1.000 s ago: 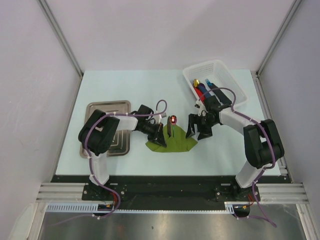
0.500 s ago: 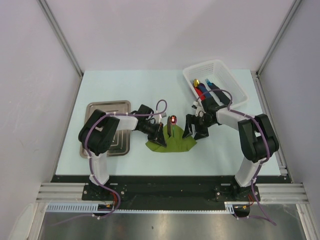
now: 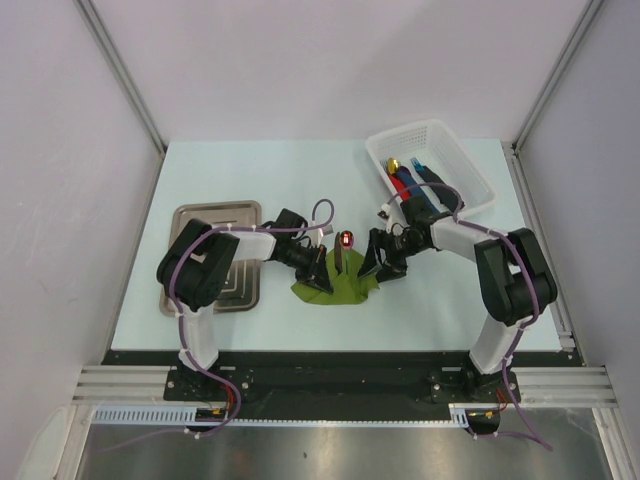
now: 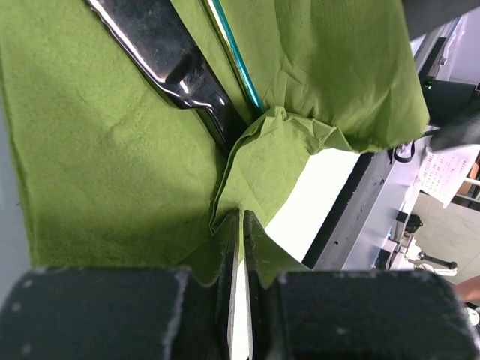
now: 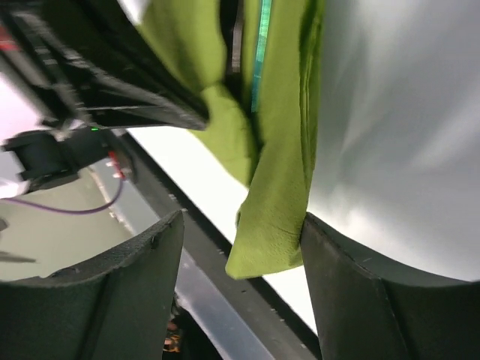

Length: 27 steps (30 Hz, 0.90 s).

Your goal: Place the utensils on the paper napkin and roll it up

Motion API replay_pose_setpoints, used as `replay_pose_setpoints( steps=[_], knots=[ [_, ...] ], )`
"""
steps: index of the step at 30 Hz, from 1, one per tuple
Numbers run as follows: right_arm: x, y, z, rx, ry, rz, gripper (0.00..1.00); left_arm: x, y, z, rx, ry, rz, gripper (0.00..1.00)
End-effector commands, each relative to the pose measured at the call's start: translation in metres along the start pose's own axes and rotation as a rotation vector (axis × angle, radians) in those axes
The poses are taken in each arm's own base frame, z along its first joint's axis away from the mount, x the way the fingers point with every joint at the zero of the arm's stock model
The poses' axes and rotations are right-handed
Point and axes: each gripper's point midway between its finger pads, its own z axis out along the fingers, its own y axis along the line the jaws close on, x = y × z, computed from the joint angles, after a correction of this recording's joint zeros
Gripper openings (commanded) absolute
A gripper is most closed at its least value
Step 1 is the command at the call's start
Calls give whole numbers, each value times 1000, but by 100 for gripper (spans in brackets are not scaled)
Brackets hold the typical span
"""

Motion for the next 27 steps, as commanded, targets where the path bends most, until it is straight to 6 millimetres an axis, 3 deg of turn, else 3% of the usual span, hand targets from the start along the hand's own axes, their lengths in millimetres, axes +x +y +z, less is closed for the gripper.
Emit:
replay_pose_setpoints(
  steps=[1, 6, 14, 22, 27],
  knots=[
    [-5, 37, -15, -128, -41, -21, 67, -14, 6, 1, -29, -33, 29, 11],
    [-2, 34, -9, -129, -19, 4, 63, -15, 5, 1, -27, -35, 30, 11],
    [-3, 33, -1, -113, -2, 2, 42, -15, 4, 0, -27, -37, 30, 11],
    [-1, 43, -3, -160, 13, -12, 47, -16, 5, 0, -27, -36, 32, 11],
    [-9, 29, -11, -91, -31, -16, 49, -15, 5, 0, -27, -36, 31, 11]
  ],
)
